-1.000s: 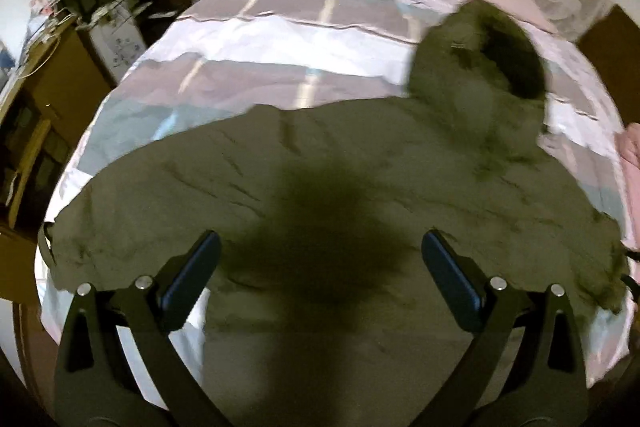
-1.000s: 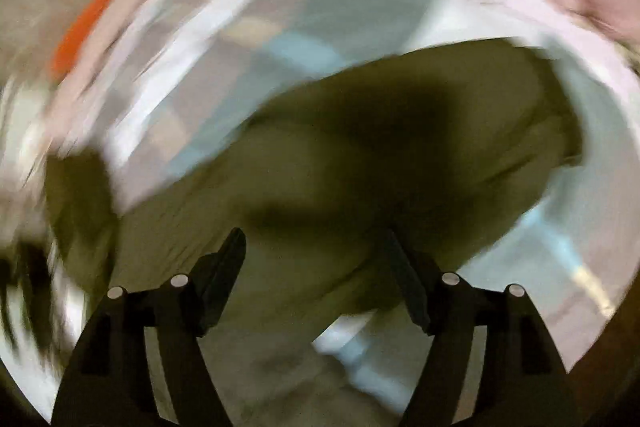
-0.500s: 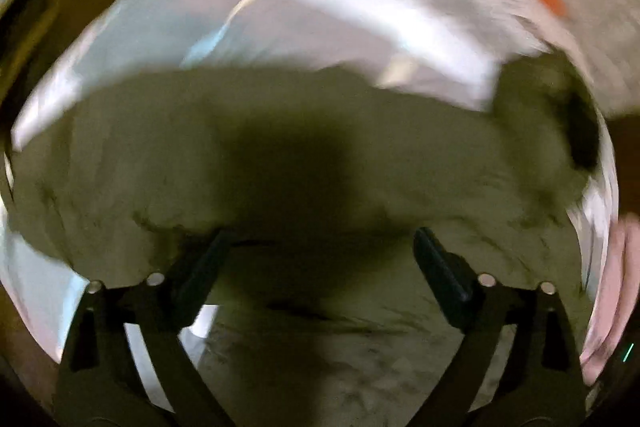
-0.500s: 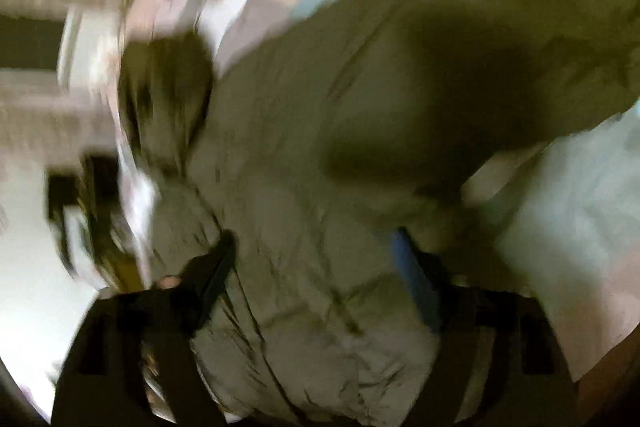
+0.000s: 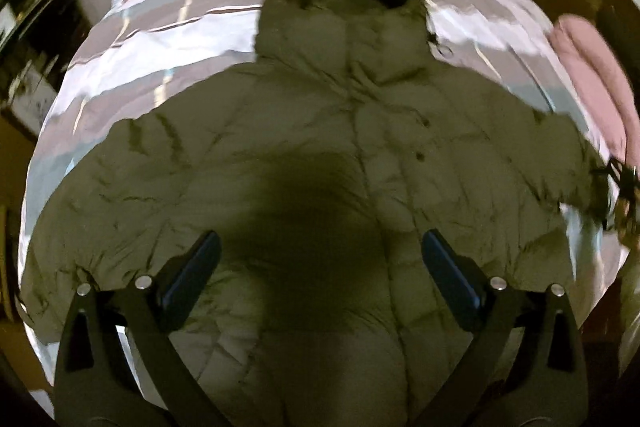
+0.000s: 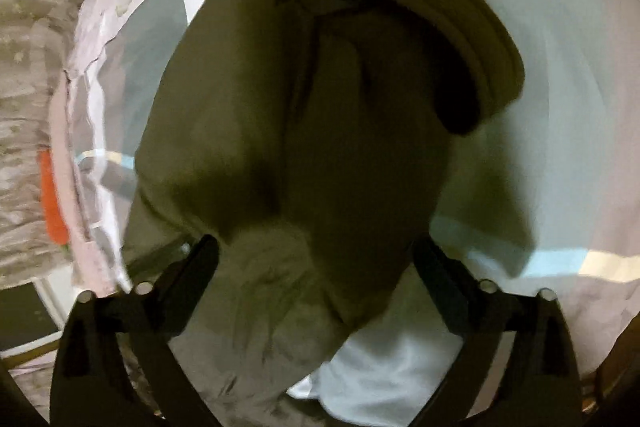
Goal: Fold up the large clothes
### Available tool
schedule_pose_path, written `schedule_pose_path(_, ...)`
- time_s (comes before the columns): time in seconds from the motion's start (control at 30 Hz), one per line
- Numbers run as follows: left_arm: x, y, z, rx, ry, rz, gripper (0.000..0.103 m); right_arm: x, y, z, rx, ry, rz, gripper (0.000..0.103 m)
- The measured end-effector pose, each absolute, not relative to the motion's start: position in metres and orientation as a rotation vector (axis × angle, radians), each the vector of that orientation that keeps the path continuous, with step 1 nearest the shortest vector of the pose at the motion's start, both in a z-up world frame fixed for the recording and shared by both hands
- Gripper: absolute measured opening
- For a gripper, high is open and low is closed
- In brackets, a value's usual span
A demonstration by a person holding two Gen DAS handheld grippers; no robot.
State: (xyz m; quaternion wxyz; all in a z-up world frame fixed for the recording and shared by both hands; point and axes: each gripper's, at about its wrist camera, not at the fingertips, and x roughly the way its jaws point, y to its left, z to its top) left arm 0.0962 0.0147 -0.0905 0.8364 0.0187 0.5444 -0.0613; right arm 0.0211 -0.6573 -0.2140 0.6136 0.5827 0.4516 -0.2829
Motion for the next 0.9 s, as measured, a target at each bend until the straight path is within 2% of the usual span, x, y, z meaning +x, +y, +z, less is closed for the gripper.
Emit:
schedule_pose_path(0.03,0.100,0.012,-0.093,0.053,1.157,-0.136,0.101,0.031,-0.652,-0.213,1.324,1.036,-0.629,0.014)
schedule_pose_path(0.07,0.098,0.008,-0.094,0.070,1.165,-0.141,0.101,0.035,-0.651,-0.203,1.301,1.006,-0.611,0.008)
schedule_pose_path(0.13,0.105,0.005,-0.103,0.081,1.169,-0.135,0.101,0.040,-0.649,-0.183,1.247,0.935,-0.615,0.005)
schedule_pose_path(0.23,0.106,0.010,-0.102,0.047,1.169,-0.115,0.101,0.055,-0.627,-0.112,1.071,0.779,-0.511,0.004)
schedule_pose_path(0.37,0.115,0.028,-0.102,-0.033,1.175,-0.082,0.101,0.073,-0.541,-0.032,0.853,0.654,-0.269,0.004)
schedule_pose_path(0.47,0.119,0.041,-0.103,-0.077,1.181,-0.062,0.101,0.094,-0.428,0.005,0.623,0.668,-0.042,0.004)
schedule_pose_path(0.57,0.122,0.049,-0.107,-0.099,1.182,-0.037,0.101,0.107,-0.334,-0.007,0.430,0.792,0.152,0.004)
schedule_pose_path(0.6,0.122,0.050,-0.108,-0.097,1.182,-0.031,0.101,0.109,-0.308,-0.020,0.381,0.852,0.208,0.008)
schedule_pose_path(0.67,0.123,0.052,-0.112,-0.088,1.188,-0.015,0.101,0.112,-0.261,-0.049,0.275,1.009,0.315,0.034)
schedule_pose_path(0.7,0.122,0.054,-0.113,-0.089,1.192,-0.013,0.101,0.111,-0.246,-0.061,0.219,1.065,0.333,0.053)
schedule_pose_path(0.73,0.123,0.056,-0.115,-0.095,1.197,-0.011,0.101,0.109,-0.239,-0.067,0.179,1.079,0.331,0.061)
schedule_pose_path(0.77,0.124,0.058,-0.117,-0.103,1.202,-0.007,0.101,0.110,-0.237,-0.068,0.162,1.078,0.325,0.063)
schedule_pose_path(0.83,0.125,0.061,-0.120,-0.115,1.205,-0.001,0.101,0.108,-0.253,-0.062,0.166,1.063,0.313,0.077)
schedule_pose_path(0.9,0.130,0.064,-0.128,-0.130,1.222,-0.004,0.101,0.117,-0.255,-0.054,0.212,1.024,0.283,0.087)
